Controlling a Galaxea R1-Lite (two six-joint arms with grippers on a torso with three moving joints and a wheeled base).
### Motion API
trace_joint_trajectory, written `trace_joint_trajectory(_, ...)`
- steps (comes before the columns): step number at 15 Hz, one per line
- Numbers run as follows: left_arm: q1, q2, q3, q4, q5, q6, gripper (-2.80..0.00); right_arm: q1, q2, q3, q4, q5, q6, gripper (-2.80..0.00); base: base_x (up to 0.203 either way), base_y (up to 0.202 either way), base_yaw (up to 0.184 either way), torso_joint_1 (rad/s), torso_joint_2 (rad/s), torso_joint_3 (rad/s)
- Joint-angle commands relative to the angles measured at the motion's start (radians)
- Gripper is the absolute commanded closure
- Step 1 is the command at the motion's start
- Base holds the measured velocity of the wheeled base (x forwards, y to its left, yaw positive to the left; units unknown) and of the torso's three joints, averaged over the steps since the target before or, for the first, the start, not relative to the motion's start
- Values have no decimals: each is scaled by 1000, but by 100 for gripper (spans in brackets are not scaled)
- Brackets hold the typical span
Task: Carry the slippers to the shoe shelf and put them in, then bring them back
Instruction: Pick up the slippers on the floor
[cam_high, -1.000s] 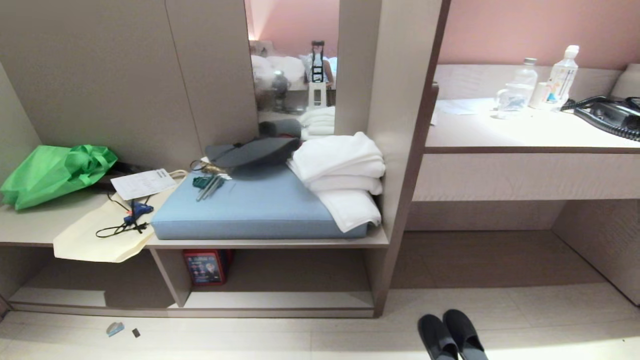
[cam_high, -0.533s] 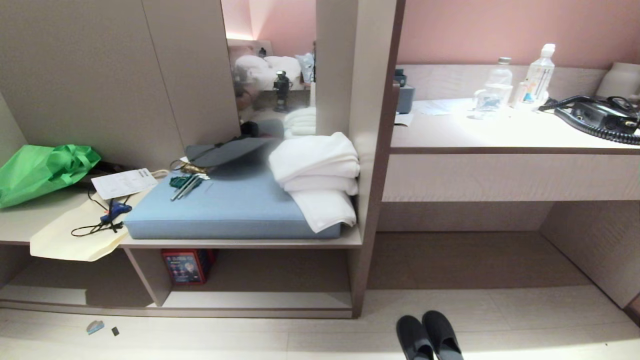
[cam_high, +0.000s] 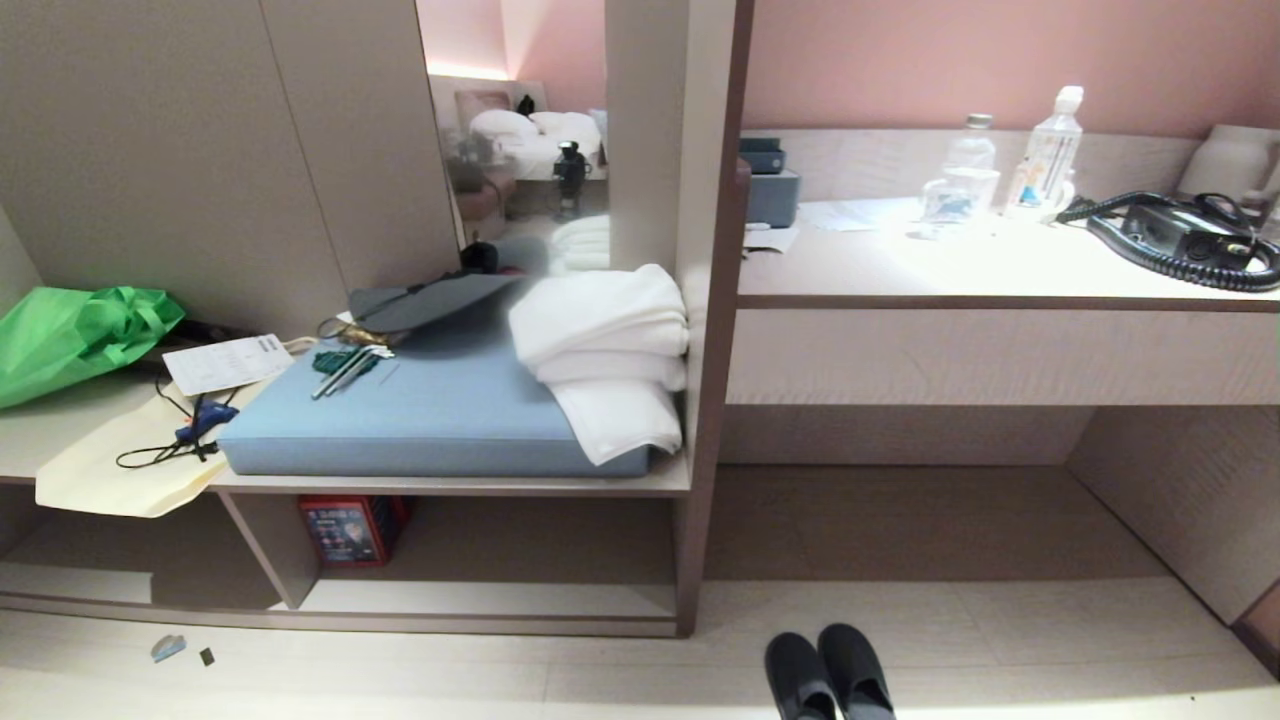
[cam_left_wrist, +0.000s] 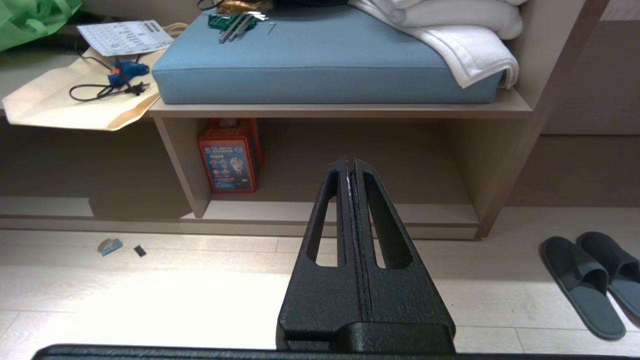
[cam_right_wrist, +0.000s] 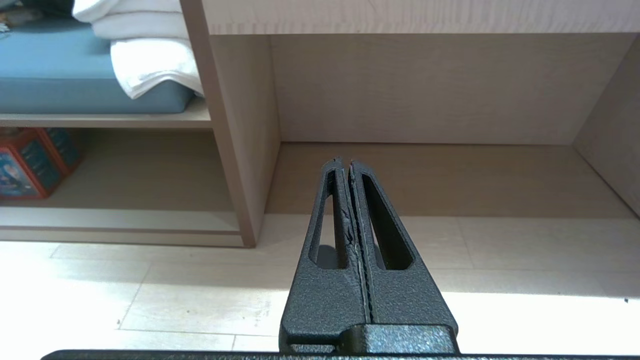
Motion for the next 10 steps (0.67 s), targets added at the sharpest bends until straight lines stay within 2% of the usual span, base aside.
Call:
trace_joint_trajectory(1, 0, 1, 0, 0, 0, -2, 0, 1, 0, 0, 0, 0, 1, 0, 0, 0, 0, 0, 0, 0)
trace_joint_trajectory(6, 0, 1, 0, 0, 0, -1, 0, 1, 0, 0, 0, 0, 1, 0, 0, 0, 0, 0, 1, -9)
trace_joint_trajectory(10, 0, 1, 0, 0, 0, -2, 0, 1, 0, 0, 0, 0, 1, 0, 0, 0, 0, 4, 4, -155)
